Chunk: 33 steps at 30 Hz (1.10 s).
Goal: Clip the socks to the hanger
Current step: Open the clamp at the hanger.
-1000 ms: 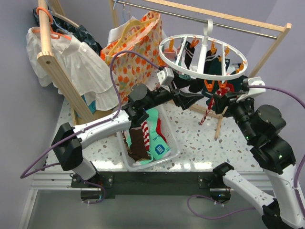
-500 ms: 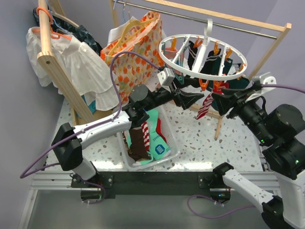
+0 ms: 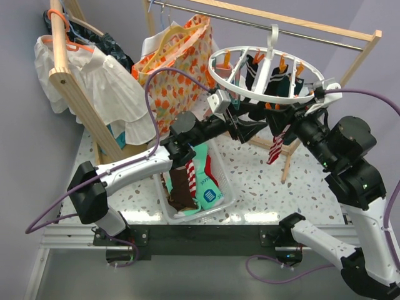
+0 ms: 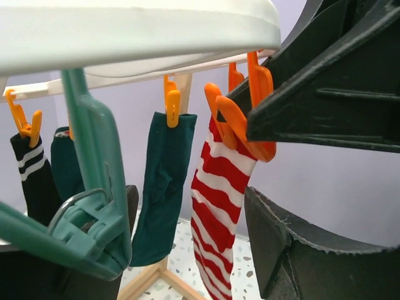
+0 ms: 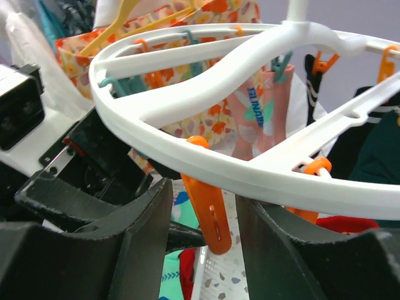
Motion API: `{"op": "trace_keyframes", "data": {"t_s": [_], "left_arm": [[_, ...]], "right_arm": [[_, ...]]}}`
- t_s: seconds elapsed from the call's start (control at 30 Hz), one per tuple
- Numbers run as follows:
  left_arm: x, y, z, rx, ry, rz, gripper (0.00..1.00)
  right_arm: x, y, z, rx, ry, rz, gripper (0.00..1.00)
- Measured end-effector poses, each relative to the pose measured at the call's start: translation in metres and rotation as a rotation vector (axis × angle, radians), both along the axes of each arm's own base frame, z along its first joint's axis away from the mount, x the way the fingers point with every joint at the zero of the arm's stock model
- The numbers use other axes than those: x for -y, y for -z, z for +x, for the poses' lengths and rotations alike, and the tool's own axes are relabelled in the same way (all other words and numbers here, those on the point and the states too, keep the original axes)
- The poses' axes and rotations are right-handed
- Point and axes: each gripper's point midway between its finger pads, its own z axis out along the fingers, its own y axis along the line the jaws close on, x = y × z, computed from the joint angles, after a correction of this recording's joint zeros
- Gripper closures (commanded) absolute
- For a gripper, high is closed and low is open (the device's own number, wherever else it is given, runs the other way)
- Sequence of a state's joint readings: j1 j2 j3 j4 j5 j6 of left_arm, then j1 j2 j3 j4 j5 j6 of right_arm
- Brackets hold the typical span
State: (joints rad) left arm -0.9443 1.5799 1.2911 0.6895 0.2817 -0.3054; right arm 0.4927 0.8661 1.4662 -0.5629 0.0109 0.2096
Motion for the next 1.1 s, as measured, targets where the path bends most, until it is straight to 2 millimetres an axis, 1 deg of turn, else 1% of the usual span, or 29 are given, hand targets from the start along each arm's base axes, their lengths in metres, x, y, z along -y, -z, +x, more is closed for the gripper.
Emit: {"op": "trace_keyframes", "data": {"t_s": [0.23,0.37,0.47,0.6,0.7,0.8,0.83,0.87,0.93,0.97,1.1], "left_arm": [[-0.001,-0.001,0.0,0.008,-0.01,0.004,0.27],[-0.003,-0.003,0.0,0.013,-0.018,0.005,0.27],[-0.005,-0.003,0.0,0.019,-0.025,0.008,0.27],[-0.005,0.001,-0.001,0.018,-0.029,0.019,0.27],[-0.005,0.007,-0.001,0.011,-0.028,0.031,0.27],[-0.005,0.014,-0.001,0.004,-0.03,0.044,0.27],[-0.005,0.017,-0.001,0.004,-0.032,0.049,0.27],[-0.006,0.018,-0.001,0.004,-0.033,0.053,0.27],[-0.006,0.021,-0.002,0.007,-0.034,0.06,0.27],[-0.006,0.022,-0.002,0.008,-0.034,0.063,0.27],[-0.003,0.027,-0.011,0.011,-0.021,0.075,0.27]], "right_arm": [[0.015,-0.002,0.007,0.011,0.099,0.029,0.56],[0.017,-0.003,0.007,0.017,0.107,0.034,0.6],[0.018,-0.004,0.006,0.022,0.11,0.037,0.65],[0.019,-0.004,0.005,0.026,0.111,0.039,0.69],[0.019,-0.005,0.005,0.03,0.11,0.04,0.69],[0.019,-0.006,0.004,0.033,0.11,0.04,0.74],[0.02,-0.006,0.003,0.035,0.111,0.04,0.77],[0.02,-0.006,0.003,0.037,0.111,0.041,0.82],[0.02,-0.005,0.002,0.038,0.111,0.037,0.85],[0.02,-0.004,0.003,0.037,0.11,0.035,0.89],[0.019,0.002,0.005,0.027,0.109,0.03,0.97]]}}
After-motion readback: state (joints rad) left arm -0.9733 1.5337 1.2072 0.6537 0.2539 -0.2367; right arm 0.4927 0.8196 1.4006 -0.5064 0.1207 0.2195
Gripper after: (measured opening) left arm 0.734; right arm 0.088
